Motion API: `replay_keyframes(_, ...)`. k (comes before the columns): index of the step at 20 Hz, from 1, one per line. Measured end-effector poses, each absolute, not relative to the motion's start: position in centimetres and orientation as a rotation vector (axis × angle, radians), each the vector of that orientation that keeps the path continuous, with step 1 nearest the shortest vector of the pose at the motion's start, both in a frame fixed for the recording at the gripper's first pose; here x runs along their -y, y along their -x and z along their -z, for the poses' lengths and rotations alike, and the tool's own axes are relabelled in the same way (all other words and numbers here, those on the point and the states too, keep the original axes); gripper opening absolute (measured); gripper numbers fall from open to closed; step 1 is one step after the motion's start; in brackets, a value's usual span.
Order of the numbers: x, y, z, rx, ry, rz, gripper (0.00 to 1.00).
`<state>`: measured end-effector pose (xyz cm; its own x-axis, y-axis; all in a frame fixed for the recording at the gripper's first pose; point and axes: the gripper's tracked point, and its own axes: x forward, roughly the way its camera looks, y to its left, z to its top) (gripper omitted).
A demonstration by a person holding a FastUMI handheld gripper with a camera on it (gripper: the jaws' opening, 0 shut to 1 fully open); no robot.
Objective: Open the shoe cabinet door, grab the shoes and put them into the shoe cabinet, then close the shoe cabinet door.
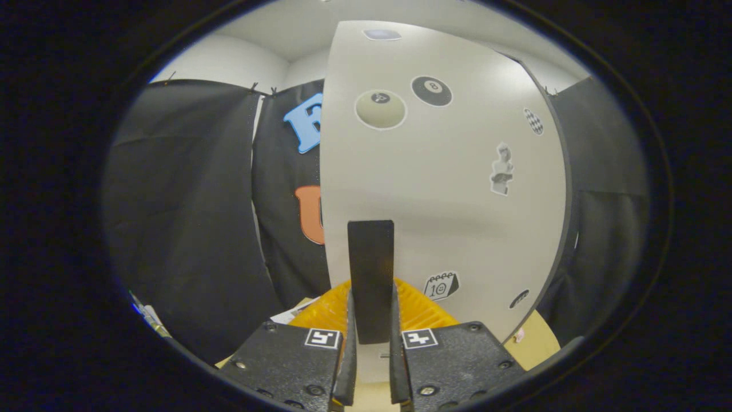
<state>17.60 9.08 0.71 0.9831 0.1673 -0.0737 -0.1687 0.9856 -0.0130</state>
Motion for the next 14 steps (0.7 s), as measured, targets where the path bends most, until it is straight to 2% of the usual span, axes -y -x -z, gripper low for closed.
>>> replay_keyframes(14,-2.6,-7.9,0.0,-0.024,0.069,-0.284,0.26)
